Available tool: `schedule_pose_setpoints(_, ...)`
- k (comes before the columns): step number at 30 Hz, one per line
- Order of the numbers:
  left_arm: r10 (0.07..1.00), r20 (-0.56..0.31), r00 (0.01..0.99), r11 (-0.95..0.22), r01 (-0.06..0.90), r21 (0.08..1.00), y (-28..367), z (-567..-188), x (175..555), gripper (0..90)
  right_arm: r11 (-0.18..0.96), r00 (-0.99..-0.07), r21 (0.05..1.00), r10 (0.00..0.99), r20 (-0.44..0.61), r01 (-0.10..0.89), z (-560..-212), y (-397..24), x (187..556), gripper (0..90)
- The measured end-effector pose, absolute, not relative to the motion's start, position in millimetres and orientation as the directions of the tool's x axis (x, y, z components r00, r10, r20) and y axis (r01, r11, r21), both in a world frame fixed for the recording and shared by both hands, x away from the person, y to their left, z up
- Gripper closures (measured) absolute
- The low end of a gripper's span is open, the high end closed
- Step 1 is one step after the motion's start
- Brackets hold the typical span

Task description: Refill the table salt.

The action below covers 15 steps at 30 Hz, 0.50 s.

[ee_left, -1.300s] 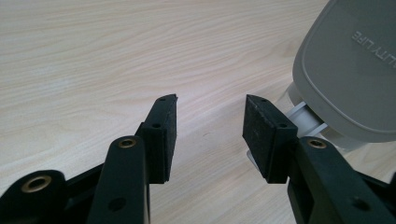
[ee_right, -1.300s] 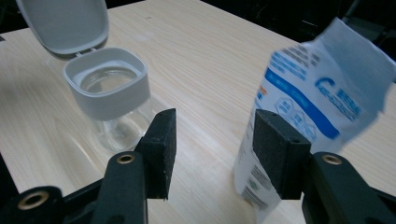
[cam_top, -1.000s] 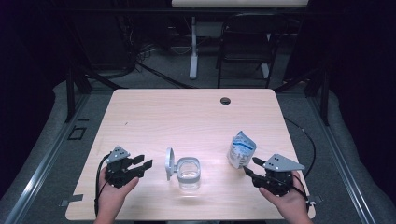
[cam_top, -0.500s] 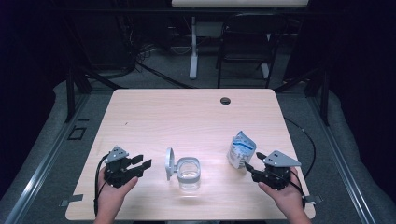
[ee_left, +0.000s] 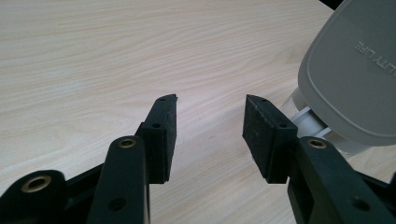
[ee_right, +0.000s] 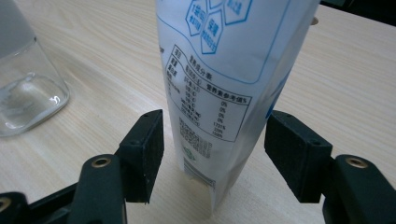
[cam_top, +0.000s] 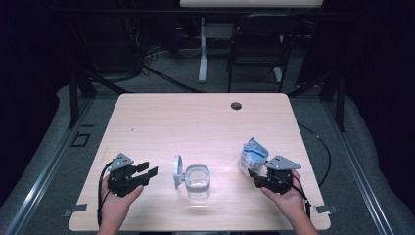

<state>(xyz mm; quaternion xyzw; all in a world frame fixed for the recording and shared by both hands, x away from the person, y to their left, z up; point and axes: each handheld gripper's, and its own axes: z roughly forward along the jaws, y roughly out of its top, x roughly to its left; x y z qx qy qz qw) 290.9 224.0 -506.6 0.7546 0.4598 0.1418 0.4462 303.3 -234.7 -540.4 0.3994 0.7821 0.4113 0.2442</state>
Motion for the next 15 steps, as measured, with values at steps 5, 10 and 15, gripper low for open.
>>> schedule_pose_setpoints(5,0.82,-0.197,0.537,-0.184,0.574,0.798,223.3,-507.5,291.3,55.2,0.329,-0.551,0.847,0.833,-0.051,0.419,-541.9,-233.4,306.4,38.6)
schedule_pose_setpoints(10,0.822,-0.194,0.535,-0.182,0.571,0.801,222.3,-508.5,291.4,55.2,0.315,-0.548,0.856,0.835,-0.045,0.41,-543.7,-231.5,306.7,38.2)
schedule_pose_setpoints(15,0.818,-0.199,0.54,-0.186,0.575,0.797,221.9,-509.3,291.7,55.2,0.306,-0.542,0.866,0.839,-0.049,0.395,-546.1,-230.7,305.4,37.8)
